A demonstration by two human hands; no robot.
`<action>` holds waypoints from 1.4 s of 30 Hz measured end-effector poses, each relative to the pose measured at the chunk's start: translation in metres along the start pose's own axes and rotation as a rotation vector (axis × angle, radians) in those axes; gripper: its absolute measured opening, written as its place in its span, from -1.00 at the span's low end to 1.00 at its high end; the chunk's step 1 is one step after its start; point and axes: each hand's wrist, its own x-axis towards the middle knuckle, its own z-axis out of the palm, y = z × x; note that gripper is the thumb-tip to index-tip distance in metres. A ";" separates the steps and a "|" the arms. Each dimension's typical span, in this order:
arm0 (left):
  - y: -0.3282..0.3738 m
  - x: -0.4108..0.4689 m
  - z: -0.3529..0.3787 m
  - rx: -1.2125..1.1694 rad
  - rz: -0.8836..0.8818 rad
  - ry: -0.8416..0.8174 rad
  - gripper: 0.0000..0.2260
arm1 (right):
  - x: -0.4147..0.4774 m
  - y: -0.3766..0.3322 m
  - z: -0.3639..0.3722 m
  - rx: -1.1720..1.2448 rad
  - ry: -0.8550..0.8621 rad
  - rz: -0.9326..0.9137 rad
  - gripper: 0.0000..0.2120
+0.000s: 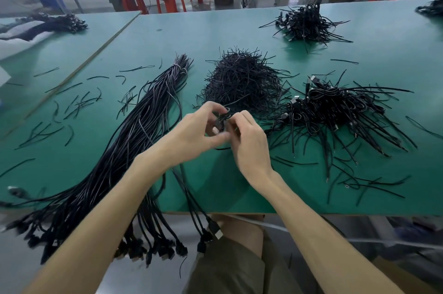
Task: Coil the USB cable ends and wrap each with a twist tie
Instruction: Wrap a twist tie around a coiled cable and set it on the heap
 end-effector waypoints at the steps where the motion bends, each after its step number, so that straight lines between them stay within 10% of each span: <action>1: 0.001 -0.002 -0.003 -0.002 0.049 -0.056 -0.59 | 0.000 -0.001 -0.002 0.017 0.016 -0.007 -0.85; 10: 0.006 -0.006 -0.016 0.179 0.392 0.149 -0.68 | -0.006 -0.012 -0.023 0.018 0.000 -0.170 -0.92; 19: 0.030 -0.012 -0.001 0.404 0.344 0.237 -0.65 | -0.009 -0.010 -0.036 -0.040 0.087 -0.272 -0.83; 28: 0.051 0.007 0.009 0.177 -0.268 0.056 -0.65 | -0.002 0.007 -0.041 -0.484 0.060 -0.587 -0.83; 33: 0.042 0.001 -0.010 -0.393 -0.129 -0.222 -0.71 | -0.010 0.010 -0.052 -0.371 0.005 -0.464 -0.84; 42: 0.021 0.005 0.009 -0.057 0.030 0.013 -0.77 | -0.008 -0.006 -0.050 -0.304 0.030 -0.447 -0.81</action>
